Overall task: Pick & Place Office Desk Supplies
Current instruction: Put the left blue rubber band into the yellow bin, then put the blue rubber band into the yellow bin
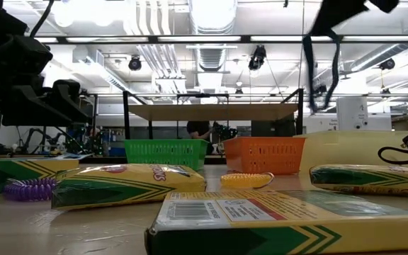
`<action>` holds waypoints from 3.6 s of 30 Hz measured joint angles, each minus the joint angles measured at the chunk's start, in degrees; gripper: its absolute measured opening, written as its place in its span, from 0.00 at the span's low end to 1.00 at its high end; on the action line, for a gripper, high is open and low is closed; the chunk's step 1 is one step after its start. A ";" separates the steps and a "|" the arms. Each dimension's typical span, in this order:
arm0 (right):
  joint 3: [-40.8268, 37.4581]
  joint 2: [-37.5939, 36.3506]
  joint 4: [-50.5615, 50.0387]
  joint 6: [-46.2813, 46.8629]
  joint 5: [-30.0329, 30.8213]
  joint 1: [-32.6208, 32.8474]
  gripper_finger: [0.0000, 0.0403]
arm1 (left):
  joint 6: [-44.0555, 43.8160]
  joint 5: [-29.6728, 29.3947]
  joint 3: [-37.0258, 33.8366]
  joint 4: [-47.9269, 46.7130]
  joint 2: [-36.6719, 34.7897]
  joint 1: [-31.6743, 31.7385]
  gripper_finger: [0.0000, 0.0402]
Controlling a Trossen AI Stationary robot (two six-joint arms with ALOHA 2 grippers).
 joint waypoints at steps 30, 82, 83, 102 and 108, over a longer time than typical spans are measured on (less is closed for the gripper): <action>-30.46 -2.03 19.99 19.52 -13.88 -1.25 0.02 | -0.13 -0.01 0.00 0.02 0.00 0.00 0.46; -30.89 -2.16 21.68 23.30 -16.37 -1.34 0.37 | -0.04 -0.01 0.01 0.01 0.00 0.00 0.46; -30.89 -2.16 21.70 23.30 -16.37 -1.34 0.38 | -0.03 0.00 0.01 0.00 0.00 -0.02 0.46; -19.82 -2.42 21.89 5.69 -5.34 -1.30 0.37 | -0.11 0.01 0.02 0.02 0.00 0.00 0.46; -15.61 -2.16 27.87 -2.49 -3.52 -1.19 0.37 | -0.09 0.00 0.01 0.01 0.00 0.00 0.46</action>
